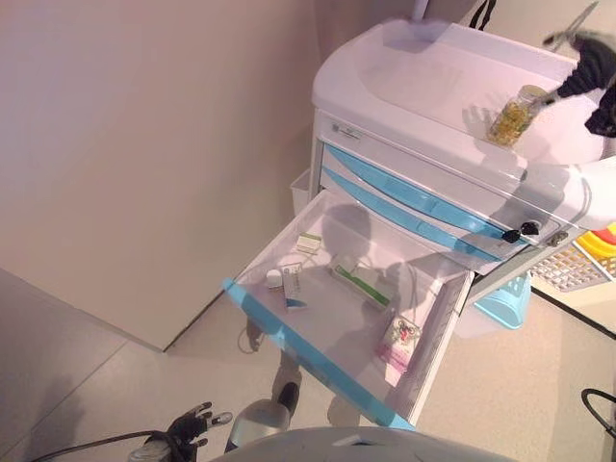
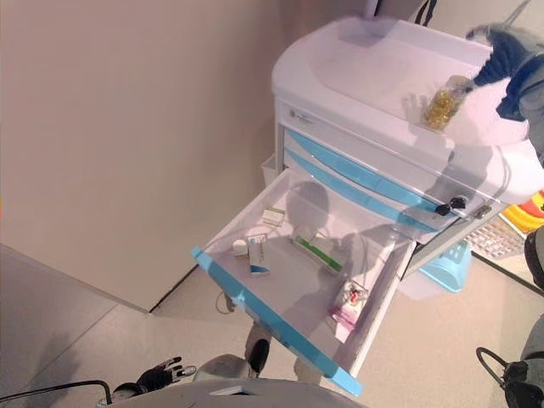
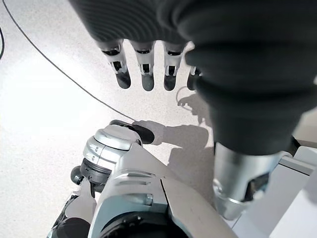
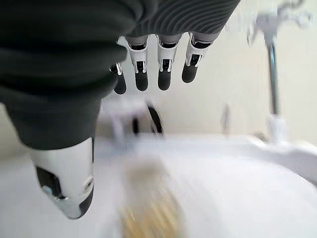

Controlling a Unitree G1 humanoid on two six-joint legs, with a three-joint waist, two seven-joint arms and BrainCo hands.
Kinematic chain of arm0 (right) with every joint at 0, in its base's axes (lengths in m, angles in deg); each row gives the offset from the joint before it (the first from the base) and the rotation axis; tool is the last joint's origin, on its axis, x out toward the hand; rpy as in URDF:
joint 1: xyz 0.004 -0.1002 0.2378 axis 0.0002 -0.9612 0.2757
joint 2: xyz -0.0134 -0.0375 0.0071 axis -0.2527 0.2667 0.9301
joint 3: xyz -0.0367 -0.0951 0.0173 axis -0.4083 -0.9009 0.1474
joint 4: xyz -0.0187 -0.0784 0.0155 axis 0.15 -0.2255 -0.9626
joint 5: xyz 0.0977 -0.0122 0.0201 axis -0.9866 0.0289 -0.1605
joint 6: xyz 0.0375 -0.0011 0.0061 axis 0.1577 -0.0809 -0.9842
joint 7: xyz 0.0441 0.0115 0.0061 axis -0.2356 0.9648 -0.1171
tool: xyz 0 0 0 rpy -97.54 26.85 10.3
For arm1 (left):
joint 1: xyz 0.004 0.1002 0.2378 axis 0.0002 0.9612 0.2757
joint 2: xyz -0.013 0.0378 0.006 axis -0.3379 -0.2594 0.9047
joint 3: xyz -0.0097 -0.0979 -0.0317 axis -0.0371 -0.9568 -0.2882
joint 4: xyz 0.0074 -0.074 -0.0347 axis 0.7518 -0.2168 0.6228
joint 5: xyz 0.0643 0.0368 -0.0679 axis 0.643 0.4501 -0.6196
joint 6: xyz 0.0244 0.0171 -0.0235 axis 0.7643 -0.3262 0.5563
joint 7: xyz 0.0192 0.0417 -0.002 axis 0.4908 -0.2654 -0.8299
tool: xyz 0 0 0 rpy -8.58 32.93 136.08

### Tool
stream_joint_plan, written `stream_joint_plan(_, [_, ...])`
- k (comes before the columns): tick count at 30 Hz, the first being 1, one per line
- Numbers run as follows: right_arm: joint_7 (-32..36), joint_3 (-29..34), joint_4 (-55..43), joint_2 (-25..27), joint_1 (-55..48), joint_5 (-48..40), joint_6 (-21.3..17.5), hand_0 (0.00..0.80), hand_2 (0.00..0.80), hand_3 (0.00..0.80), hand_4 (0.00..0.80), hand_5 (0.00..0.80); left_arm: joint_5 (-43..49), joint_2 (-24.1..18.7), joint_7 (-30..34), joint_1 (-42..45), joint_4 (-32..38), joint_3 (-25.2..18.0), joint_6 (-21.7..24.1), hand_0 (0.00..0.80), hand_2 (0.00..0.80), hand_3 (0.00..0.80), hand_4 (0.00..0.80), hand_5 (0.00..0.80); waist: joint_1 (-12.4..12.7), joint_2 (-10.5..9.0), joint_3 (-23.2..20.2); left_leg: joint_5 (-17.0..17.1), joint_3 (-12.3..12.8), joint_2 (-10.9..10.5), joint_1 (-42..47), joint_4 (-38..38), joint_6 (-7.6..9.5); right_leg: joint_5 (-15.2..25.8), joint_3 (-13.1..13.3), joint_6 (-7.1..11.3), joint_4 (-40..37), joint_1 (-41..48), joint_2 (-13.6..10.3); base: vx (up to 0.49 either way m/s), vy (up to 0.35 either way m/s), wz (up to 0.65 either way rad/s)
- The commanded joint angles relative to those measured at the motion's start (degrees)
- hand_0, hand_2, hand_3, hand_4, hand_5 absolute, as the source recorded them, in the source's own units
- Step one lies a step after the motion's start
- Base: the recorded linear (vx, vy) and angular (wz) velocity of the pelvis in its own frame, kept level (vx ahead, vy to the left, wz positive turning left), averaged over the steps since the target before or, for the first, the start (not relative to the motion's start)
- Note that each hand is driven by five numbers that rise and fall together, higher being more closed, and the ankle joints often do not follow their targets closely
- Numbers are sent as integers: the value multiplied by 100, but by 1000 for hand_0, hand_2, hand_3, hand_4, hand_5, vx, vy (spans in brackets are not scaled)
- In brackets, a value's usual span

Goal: Open the drawer and pick up the medicine

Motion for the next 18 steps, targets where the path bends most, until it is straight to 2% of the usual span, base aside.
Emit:
stream_joint_plan(1, [-1354, 223, -607, 538, 220, -921, -61, 0, 0, 0, 0, 0, 83, -224, 50, 112, -4, 294, 141, 0, 0, 0, 0, 0, 81, -152, -202, -816, 261, -194, 308, 51, 14, 6, 133, 91, 595, -401, -54, -31, -4, -4])
stream_joint_plan(4, [-2104, 870, -931, 530, 53, -1435, -129, 0, 0, 0, 0, 0, 155, -217, 100, 124, -16, 353, 183, 0, 0, 0, 0, 0, -9, -109, -219, -866, 341, -182, 355, 59, 18, -17, 208, 100, 608, -398, -43, -37, 3, -4])
stream_joint_plan(6, [-2340, 1248, -1033, 496, -129, -1684, -210, 0, 0, 0, 0, 0, 295, -222, 189, 95, 44, 466, 181, 0, 0, 0, 0, 0, -68, -86, -228, -897, 390, -183, 374, 72, 19, -22, 260, 105, 607, -402, -40, -62, 17, -8])
stream_joint_plan(12, [-2339, 2165, -1311, 347, -1056, -2460, -220, 0, 0, 0, 0, 0, 115, -203, 314, -28, 190, 617, 246, 0, 0, 0, 0, 0, -293, -23, -239, -959, 604, -141, 408, 89, 20, 11, 414, 116, 562, -436, -28, -76, 28, -18])
stream_joint_plan(15, [-2145, 3045, -1425, 63, -2056, -2966, -327, 0, 0, 0, 0, 0, -44, -128, 433, -74, 282, 592, 327, 0, 0, 0, 0, 0, -438, 2, -219, -989, 734, -105, 430, 82, 17, 41, 504, 135, 526, -457, -12, -71, 15, -34])
stream_joint_plan(18, [-2040, 3843, -1665, -545, -3196, -3185, -551, 0, 0, 0, 0, 0, -15, -33, 428, -145, 204, 542, 428, 0, 0, 0, 0, 0, -608, 22, -198, -1012, 892, -53, 448, 71, 16, 74, 625, 148, 499, -493, 12, -45, 23, -34])
